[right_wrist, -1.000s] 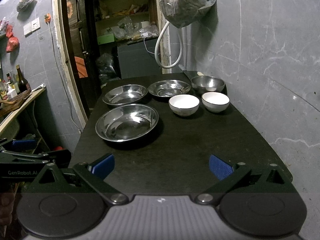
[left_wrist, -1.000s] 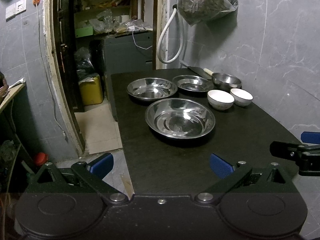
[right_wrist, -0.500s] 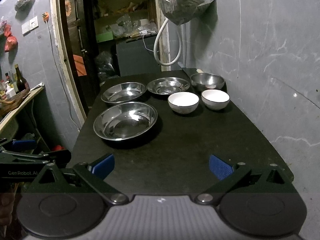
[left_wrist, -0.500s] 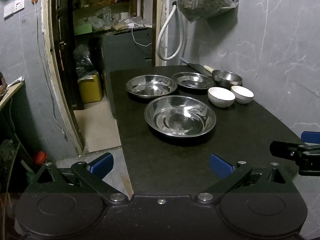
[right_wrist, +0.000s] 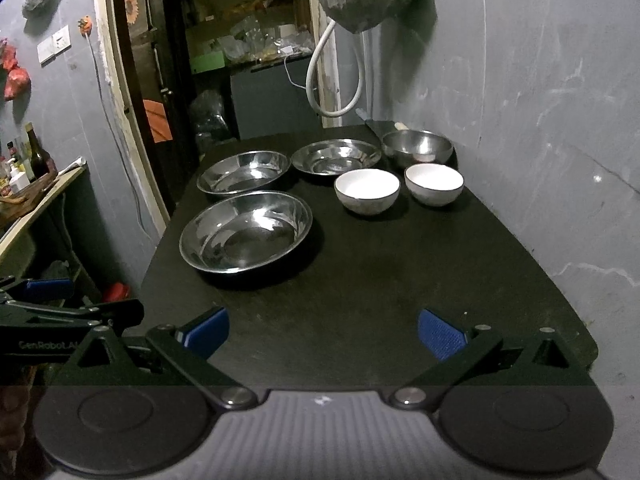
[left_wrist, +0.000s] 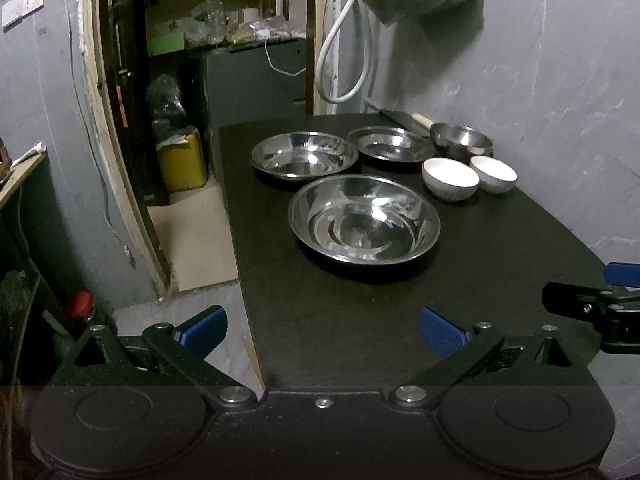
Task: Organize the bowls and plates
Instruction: 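Move both grippers toward the rim of the large steel plate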
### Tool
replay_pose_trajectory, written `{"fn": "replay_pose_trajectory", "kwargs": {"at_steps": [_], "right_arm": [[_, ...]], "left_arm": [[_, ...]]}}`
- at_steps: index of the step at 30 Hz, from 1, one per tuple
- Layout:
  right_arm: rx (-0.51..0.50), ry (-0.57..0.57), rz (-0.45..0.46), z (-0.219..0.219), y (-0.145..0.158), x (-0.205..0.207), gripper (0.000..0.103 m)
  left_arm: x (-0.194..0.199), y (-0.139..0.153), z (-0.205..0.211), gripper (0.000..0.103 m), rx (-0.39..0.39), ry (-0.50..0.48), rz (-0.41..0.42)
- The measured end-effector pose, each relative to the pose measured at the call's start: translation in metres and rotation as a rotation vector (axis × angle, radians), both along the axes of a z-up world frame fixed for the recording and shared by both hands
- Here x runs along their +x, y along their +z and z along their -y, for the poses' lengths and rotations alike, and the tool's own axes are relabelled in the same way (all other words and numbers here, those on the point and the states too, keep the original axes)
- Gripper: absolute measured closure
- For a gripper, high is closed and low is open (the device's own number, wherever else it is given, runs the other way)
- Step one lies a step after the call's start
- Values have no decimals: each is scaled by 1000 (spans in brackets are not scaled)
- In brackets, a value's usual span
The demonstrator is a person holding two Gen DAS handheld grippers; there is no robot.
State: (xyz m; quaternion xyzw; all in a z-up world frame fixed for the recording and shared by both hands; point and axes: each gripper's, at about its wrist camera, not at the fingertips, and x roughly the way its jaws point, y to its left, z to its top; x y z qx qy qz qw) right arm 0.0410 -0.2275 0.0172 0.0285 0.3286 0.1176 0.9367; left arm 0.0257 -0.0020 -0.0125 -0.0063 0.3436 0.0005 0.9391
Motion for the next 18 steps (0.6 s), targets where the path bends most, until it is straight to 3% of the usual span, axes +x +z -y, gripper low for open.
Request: {"fn": "replay_pose_trajectory", "kwargs": {"at_steps": [18], "right_arm": [[-2,23,-96,12,-16,53,0]], "left_arm": [[56,-13,1,1,-10,87,-124]]}}
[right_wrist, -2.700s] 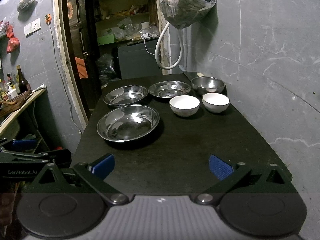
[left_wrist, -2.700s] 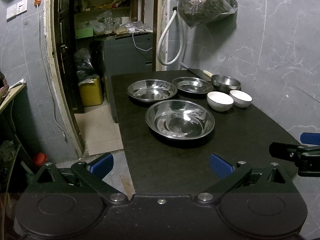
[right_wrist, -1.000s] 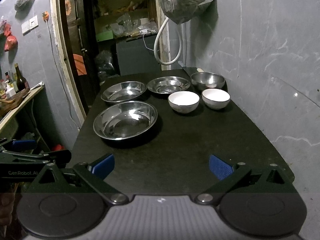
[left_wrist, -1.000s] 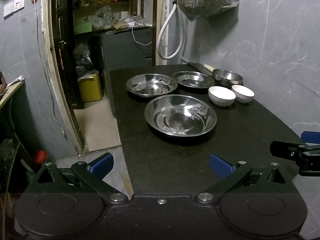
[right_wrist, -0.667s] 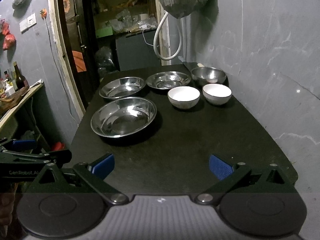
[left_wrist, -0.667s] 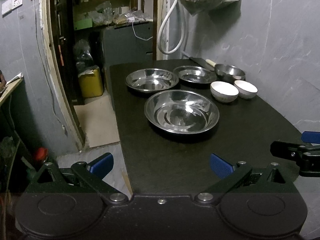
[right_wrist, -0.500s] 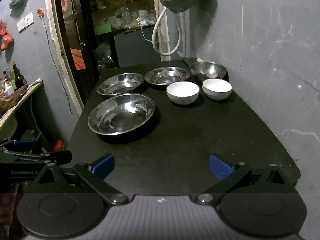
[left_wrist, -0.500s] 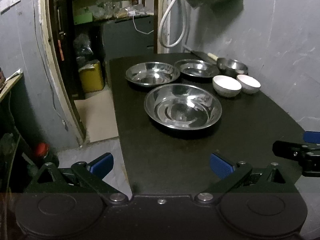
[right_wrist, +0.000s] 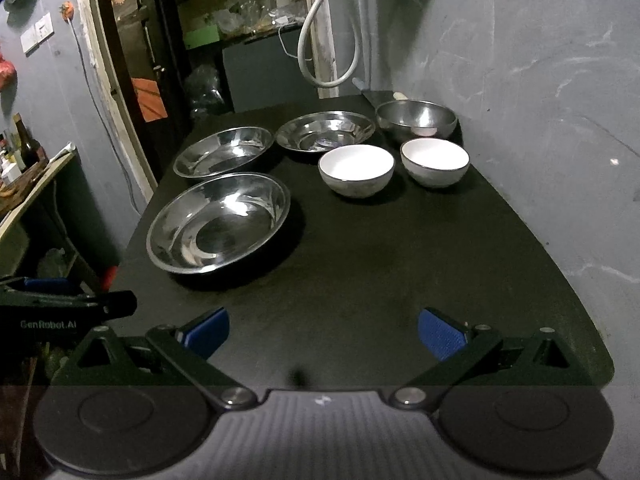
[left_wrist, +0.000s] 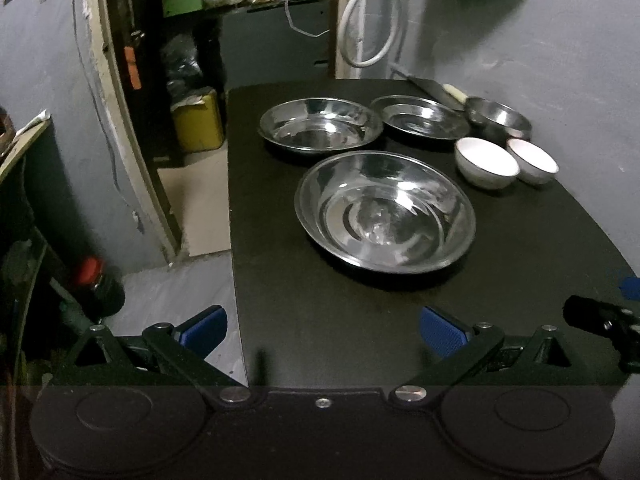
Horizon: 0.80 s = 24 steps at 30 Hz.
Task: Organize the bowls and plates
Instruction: 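Move both grippers toward the rim of the large steel plate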
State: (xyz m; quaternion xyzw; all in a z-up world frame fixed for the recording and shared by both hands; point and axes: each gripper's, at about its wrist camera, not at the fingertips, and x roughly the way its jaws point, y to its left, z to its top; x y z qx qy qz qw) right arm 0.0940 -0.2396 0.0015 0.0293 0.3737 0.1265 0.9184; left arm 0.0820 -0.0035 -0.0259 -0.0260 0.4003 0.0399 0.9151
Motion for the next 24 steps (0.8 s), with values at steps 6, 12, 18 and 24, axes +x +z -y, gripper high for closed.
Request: {"fn": "replay_pose_trajectory", "kwargs": {"at_steps": [6,12,18,24], "right_arm": [[-7,2,-80,0,4,37,0],[11,22,-116,-1,7,68,0],[28,31,-133,2,8,86,0],[57,27,-164,5,1,100,0]], "left_arm": [[26,8,-3,1,-26,45,-32],[55,15,0,1,-24,74,-54],[76,24,9,1,47,140,-66],[81,30,6,1,92,188,-63]]}}
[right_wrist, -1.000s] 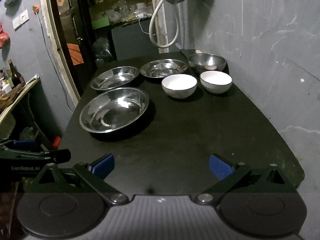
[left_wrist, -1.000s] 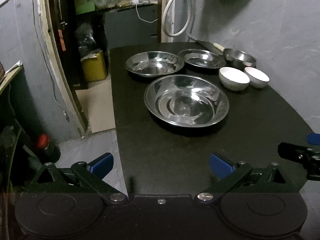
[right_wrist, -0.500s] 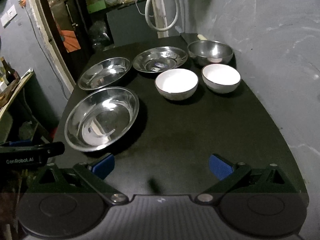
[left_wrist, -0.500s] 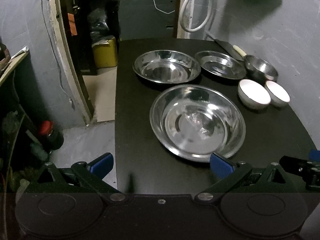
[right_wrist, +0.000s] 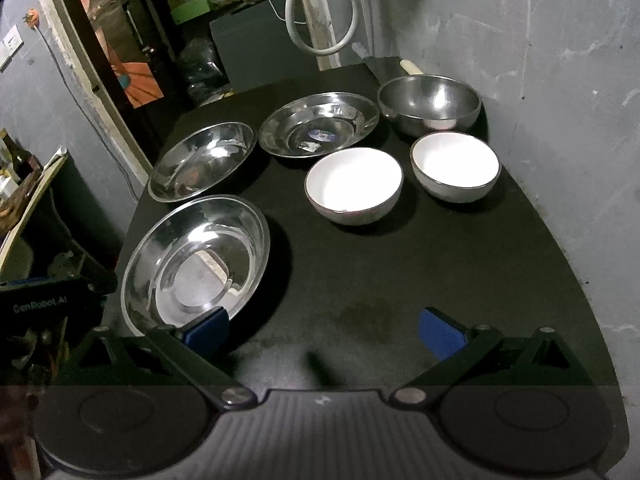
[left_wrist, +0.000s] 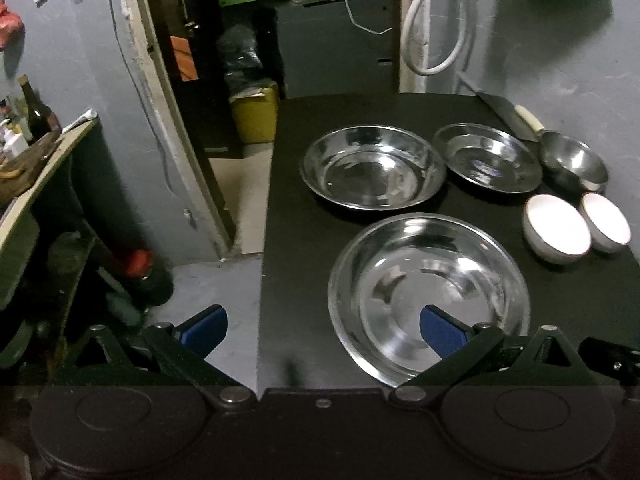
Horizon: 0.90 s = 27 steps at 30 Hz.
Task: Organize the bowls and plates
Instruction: 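Move both grippers toward the rim of the large steel plate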
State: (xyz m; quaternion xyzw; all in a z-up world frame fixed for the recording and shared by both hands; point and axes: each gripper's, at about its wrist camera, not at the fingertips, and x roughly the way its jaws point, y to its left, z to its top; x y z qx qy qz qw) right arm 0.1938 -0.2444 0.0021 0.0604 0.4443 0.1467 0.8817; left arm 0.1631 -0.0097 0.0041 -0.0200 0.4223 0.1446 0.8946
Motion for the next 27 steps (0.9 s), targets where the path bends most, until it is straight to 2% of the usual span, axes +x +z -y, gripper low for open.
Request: {"fn": "replay_pose_trajectory", "kwargs": {"at_steps": [8,16,22,25,27], "right_arm": [[18,-18,3,-6,-1,10,0],[15,-62,107,-23,6,18,0],[25,-48,179,-54,13,30,0],[21,-25,215,-75,15,43,0],[19,-20,229,-89,14,55,0]], "left_arm": [[15,-2,-17,1,19,9,-26],[54,-6,-58,1,-8,-4,8],[86,-2,-77,1,44,-117,74],[107,-5,-89,1,35,-169,87],[126,-9,-98,1,-2,-215,79]]}}
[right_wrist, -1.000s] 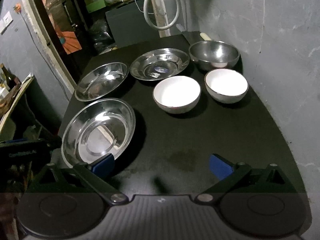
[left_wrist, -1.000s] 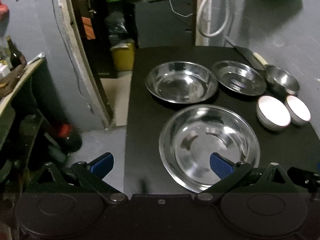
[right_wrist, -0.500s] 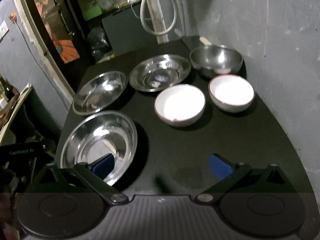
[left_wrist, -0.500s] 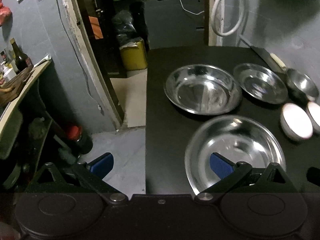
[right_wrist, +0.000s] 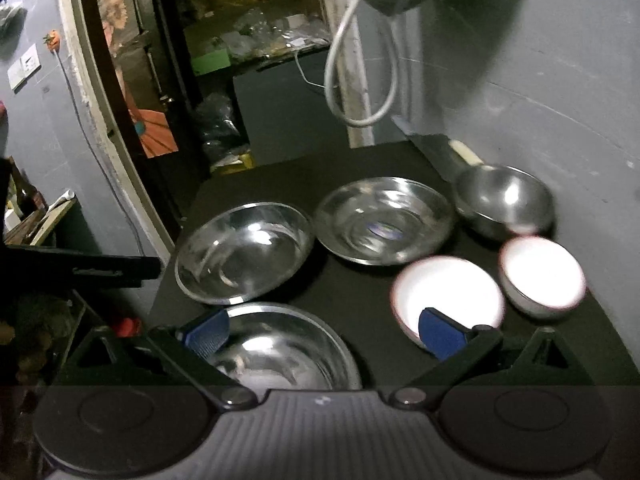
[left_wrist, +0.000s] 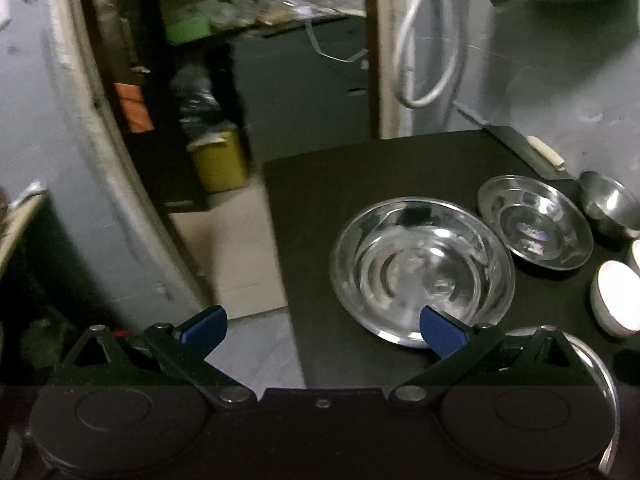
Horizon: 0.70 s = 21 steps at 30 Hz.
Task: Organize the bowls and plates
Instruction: 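Move both grippers toward the rim of the large steel plate, then close the left gripper on the large plate rim while the right gripper grips beside it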
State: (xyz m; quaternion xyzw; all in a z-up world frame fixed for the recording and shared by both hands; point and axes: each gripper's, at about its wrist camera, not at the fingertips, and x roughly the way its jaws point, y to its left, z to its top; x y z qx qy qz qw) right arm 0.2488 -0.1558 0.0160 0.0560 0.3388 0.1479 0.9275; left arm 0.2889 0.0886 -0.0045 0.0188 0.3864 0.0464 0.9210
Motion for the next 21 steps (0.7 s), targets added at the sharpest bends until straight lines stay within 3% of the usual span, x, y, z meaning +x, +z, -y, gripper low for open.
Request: {"fn": "replay_pose_trajectory", "kwargs": {"at_steps": [10,21], "right_arm": [[32,-43,-4,-39,-15,58,3],[70,-42,-105,-57,-38,99,43]], "left_arm": [[61,-20,-20,3,-45,-105,-33],[83,-36,-29,27,-81,-140,-77]]}}
